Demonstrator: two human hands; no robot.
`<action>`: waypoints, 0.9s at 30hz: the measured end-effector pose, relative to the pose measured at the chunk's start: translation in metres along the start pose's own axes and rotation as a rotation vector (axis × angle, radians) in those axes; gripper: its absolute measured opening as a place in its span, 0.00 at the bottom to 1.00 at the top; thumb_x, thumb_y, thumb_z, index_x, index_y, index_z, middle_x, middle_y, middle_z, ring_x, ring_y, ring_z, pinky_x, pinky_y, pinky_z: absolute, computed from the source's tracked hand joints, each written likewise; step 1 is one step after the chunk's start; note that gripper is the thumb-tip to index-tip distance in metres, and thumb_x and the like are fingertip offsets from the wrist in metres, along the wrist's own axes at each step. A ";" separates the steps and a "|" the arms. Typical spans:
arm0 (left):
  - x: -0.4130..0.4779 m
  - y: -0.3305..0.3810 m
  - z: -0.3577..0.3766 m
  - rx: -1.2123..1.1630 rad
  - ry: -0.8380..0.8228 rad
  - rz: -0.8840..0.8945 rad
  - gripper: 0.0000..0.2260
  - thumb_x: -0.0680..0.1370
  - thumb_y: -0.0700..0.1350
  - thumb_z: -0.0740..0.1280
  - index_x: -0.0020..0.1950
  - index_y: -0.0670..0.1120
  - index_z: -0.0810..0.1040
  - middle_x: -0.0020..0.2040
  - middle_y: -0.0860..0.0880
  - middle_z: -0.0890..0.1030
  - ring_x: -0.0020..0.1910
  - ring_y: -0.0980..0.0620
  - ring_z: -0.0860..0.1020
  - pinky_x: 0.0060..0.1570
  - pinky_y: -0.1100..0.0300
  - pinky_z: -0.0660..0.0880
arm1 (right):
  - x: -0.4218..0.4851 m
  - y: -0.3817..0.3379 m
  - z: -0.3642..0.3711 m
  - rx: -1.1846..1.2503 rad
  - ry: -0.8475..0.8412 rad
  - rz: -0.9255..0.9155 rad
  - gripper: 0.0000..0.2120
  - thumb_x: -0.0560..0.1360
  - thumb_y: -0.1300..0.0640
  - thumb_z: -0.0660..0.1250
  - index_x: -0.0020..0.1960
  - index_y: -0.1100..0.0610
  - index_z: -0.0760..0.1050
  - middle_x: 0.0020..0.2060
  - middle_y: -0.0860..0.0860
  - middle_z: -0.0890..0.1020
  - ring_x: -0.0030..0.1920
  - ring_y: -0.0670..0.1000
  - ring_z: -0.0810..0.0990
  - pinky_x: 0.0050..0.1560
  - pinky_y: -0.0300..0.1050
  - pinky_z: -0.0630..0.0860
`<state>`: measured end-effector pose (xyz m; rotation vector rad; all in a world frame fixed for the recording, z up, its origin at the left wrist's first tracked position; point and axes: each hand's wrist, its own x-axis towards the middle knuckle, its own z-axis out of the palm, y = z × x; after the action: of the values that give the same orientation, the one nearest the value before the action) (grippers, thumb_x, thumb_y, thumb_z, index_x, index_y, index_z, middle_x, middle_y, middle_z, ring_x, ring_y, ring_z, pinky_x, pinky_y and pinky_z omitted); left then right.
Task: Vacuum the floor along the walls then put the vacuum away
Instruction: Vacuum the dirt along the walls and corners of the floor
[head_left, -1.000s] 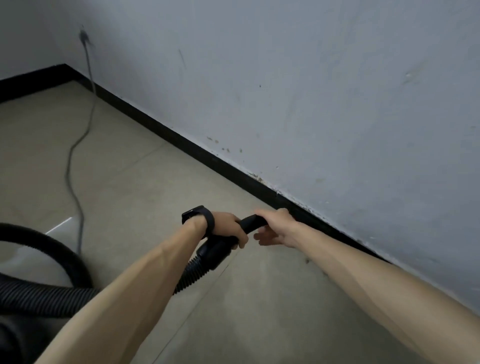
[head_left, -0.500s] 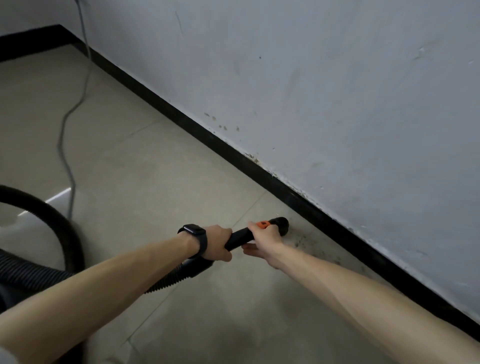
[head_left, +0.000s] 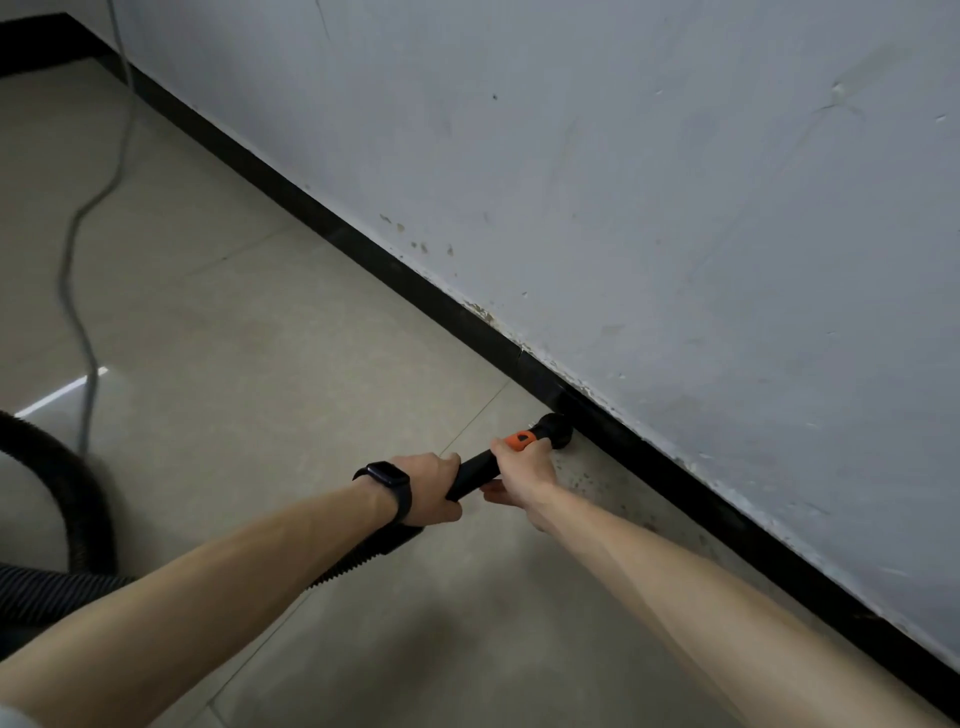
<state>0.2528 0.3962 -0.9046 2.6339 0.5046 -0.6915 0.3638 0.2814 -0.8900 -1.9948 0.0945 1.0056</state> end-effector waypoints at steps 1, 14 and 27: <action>0.000 0.001 0.002 0.014 0.013 -0.005 0.15 0.72 0.57 0.64 0.50 0.50 0.64 0.36 0.53 0.72 0.30 0.51 0.73 0.29 0.59 0.68 | 0.001 0.001 0.000 -0.002 0.008 0.002 0.27 0.82 0.54 0.65 0.75 0.59 0.57 0.46 0.55 0.80 0.33 0.54 0.86 0.31 0.46 0.83; 0.000 0.008 0.023 0.224 0.138 -0.001 0.11 0.78 0.54 0.60 0.51 0.49 0.61 0.46 0.51 0.81 0.41 0.46 0.81 0.34 0.56 0.65 | 0.019 0.008 -0.005 0.152 -0.017 0.157 0.27 0.77 0.48 0.74 0.66 0.60 0.65 0.53 0.58 0.82 0.43 0.56 0.88 0.32 0.45 0.83; -0.032 0.001 0.065 0.330 0.200 0.105 0.11 0.79 0.54 0.57 0.49 0.50 0.57 0.33 0.54 0.67 0.30 0.49 0.73 0.33 0.56 0.63 | 0.015 0.069 -0.022 0.663 -0.187 0.246 0.12 0.77 0.59 0.73 0.57 0.62 0.76 0.49 0.60 0.79 0.47 0.60 0.83 0.38 0.52 0.84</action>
<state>0.2018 0.3591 -0.9397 3.0343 0.3250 -0.5186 0.3593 0.2272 -0.9403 -1.2996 0.5119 1.1280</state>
